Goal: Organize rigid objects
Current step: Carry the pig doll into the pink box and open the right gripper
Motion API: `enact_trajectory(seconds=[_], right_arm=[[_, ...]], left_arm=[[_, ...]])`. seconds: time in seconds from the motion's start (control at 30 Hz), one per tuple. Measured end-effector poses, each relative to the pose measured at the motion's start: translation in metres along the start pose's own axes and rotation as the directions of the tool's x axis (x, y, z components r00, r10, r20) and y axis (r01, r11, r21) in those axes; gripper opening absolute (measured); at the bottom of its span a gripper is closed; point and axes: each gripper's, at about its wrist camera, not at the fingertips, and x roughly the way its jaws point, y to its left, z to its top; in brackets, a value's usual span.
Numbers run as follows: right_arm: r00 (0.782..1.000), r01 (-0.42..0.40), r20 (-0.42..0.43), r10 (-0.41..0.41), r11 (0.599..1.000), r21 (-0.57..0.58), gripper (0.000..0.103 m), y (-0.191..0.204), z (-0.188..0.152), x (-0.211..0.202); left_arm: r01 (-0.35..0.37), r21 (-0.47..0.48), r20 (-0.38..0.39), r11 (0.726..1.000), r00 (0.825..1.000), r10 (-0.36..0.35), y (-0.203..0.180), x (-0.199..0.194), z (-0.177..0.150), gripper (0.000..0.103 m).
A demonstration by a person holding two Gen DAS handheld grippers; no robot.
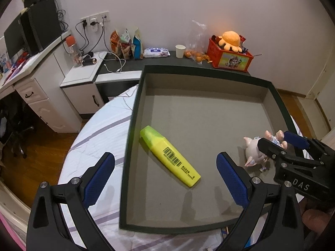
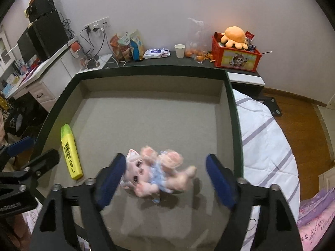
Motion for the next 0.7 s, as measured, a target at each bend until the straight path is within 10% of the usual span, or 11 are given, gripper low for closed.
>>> enact_trajectory(seconds=[0.53, 0.7], right_arm=[[0.991, 0.014, 0.133, -0.013, 1.000, -0.005, 0.088, 0.011, -0.035, -0.091], [0.990, -0.012, 0.142, 0.010, 1.000, 0.014, 0.103, 0.011, -0.069, -0.111]], left_arm=[[0.020, 0.002, 0.056, 1.000, 0.998, -0.020, 0.003, -0.066, -0.045, 0.101], [0.025, 0.007, 0.034, 1.000, 0.999, -0.025, 0.003, -0.077, -0.075, 0.102]])
